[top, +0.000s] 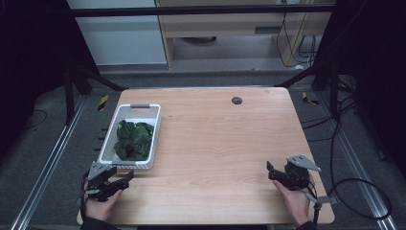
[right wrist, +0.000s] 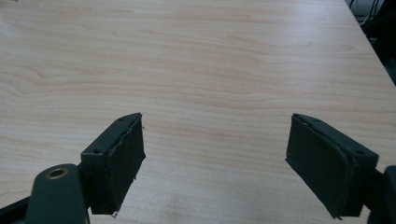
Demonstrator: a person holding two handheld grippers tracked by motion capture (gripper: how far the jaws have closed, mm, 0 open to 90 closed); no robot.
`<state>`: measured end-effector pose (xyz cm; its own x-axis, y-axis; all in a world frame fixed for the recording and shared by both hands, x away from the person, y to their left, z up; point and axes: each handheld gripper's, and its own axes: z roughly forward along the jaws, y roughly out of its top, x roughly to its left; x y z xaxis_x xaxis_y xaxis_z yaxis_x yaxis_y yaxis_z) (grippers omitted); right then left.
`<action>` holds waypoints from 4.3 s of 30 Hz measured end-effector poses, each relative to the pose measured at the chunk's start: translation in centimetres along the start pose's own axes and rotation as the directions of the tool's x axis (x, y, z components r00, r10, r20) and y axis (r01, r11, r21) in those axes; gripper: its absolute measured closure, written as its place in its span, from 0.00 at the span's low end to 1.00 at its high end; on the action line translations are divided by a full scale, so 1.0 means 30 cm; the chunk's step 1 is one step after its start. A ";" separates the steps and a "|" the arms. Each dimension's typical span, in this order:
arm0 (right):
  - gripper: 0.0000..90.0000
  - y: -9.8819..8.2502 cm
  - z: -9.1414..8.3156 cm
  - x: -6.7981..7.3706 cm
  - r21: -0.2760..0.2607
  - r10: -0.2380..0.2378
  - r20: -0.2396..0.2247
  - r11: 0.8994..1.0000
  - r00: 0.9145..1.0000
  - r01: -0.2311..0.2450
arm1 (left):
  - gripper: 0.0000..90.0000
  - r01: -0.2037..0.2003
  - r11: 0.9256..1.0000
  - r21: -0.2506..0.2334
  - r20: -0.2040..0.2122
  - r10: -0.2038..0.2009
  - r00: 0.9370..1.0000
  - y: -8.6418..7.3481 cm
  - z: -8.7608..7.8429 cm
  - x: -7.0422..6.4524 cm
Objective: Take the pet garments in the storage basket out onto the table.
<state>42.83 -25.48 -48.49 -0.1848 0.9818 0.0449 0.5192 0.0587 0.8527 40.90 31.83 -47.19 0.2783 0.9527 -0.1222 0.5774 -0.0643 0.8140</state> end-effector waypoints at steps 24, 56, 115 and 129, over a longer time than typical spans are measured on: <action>0.18 0.000 -0.017 0.034 -0.014 -0.046 -0.094 0.999 0.995 0.045 | 0.23 0.022 0.999 -0.050 0.001 -0.022 1.000 0.039 -0.062 -0.006; 0.16 0.012 -0.015 0.040 -0.008 -0.065 -0.098 0.998 0.993 0.064 | 0.21 -0.042 0.994 -0.098 0.006 0.043 0.999 0.184 -0.067 -0.036; 0.15 0.013 0.001 0.033 0.015 -0.071 -0.096 0.997 0.993 0.072 | 0.19 -0.144 0.988 0.054 -0.037 0.146 0.989 0.494 0.125 -0.006; 0.14 0.012 0.003 0.030 0.022 -0.073 -0.094 0.997 0.993 0.075 | 0.20 -0.178 0.974 0.141 -0.021 0.183 0.983 0.520 0.180 -0.001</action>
<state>42.94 -24.57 -48.20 -0.3000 0.9534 0.0314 0.5219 0.1365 0.8420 54.04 29.19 -37.54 0.3629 0.9309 0.0412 0.6207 -0.2745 0.7345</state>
